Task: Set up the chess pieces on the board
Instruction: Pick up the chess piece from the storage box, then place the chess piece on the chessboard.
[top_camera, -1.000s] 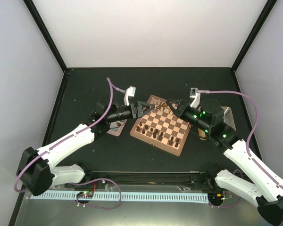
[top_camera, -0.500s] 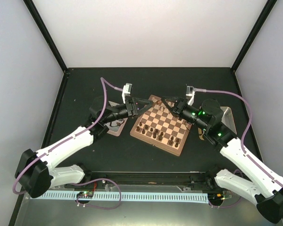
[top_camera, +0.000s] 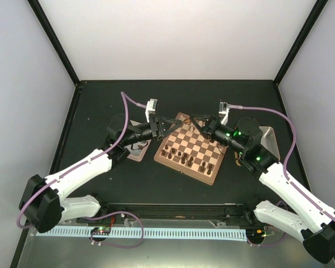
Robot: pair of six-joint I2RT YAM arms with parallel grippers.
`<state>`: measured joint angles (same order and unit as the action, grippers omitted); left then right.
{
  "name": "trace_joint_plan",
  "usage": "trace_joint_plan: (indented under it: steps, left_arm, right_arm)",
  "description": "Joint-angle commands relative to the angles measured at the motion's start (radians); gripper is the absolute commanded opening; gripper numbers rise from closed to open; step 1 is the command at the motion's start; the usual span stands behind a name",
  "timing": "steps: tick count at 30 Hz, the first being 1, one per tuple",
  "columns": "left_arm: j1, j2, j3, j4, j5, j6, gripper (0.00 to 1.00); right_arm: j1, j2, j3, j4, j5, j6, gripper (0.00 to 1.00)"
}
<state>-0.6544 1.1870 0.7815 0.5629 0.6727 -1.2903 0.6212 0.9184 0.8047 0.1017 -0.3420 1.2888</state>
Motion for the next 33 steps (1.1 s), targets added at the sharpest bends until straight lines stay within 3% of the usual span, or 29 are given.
trace_joint_plan:
  steps: [1,6,10,14,23,33]
  left_arm:
    - [0.005,-0.019,0.040,-0.102,-0.043,0.119,0.02]
    - [0.012,-0.051,0.094,-0.505,-0.178,0.376,0.02]
    - [0.023,-0.030,0.123,-0.734,-0.276,0.533,0.02]
    - [0.043,0.026,0.156,-0.902,-0.307,0.637,0.03]
    - [0.068,0.088,0.157,-0.933,-0.263,0.681,0.03]
    - [0.084,0.088,0.164,-0.939,-0.264,0.697,0.03]
  right_arm:
    - [0.002,-0.008,0.057,-0.172,0.102,-0.165,0.02]
    - [0.000,-0.011,0.098,-0.410,0.358,-0.442,0.02]
    - [0.003,0.048,0.082,-0.524,0.518,-0.627,0.02]
    - [0.009,0.155,0.036,-0.530,0.526,-0.714,0.03]
    - [0.031,0.410,0.006,-0.485,0.489,-0.744,0.06]
    - [0.039,0.616,0.057,-0.434,0.583,-0.751,0.08]
